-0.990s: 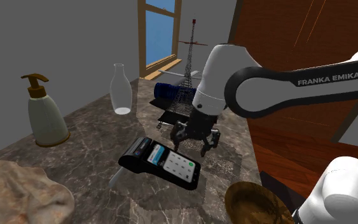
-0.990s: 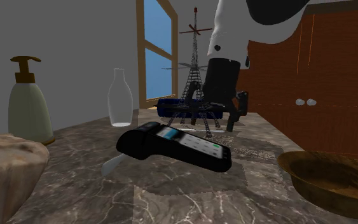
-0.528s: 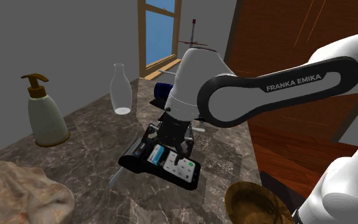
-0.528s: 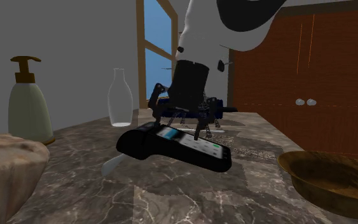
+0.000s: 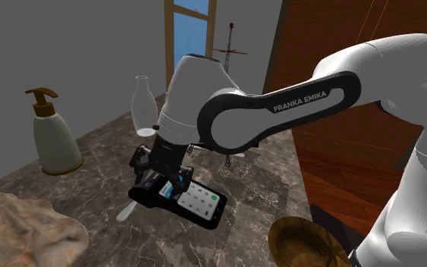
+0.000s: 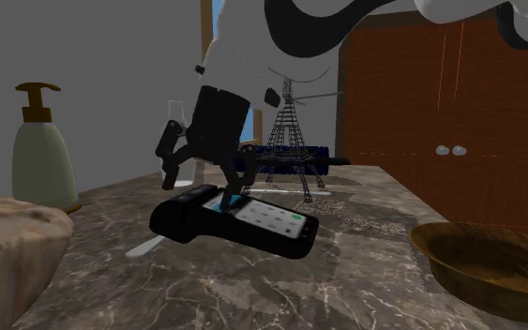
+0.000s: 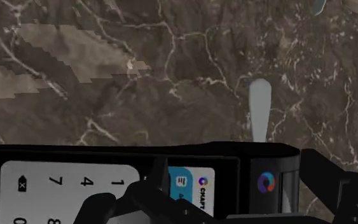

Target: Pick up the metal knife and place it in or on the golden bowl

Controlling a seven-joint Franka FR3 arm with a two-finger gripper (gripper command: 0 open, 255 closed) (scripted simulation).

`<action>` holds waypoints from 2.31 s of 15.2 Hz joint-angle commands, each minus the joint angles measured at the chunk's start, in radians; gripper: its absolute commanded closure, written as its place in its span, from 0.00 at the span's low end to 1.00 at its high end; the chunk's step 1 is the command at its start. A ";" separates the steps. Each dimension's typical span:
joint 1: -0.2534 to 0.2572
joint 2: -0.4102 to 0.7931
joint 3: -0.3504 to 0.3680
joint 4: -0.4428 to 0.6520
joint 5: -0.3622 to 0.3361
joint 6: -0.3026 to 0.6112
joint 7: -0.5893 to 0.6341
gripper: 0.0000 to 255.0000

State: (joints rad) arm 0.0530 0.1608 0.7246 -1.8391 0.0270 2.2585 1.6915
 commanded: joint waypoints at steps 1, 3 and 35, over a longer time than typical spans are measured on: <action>0.027 0.072 -0.008 0.030 -0.050 0.053 0.053 0.00; 0.038 0.092 -0.013 0.027 -0.067 0.072 0.064 0.00; 0.157 0.320 -0.182 0.447 -0.240 -0.360 0.091 0.00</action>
State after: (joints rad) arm 0.1980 0.4407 0.5600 -1.4753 -0.1878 1.9796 1.7851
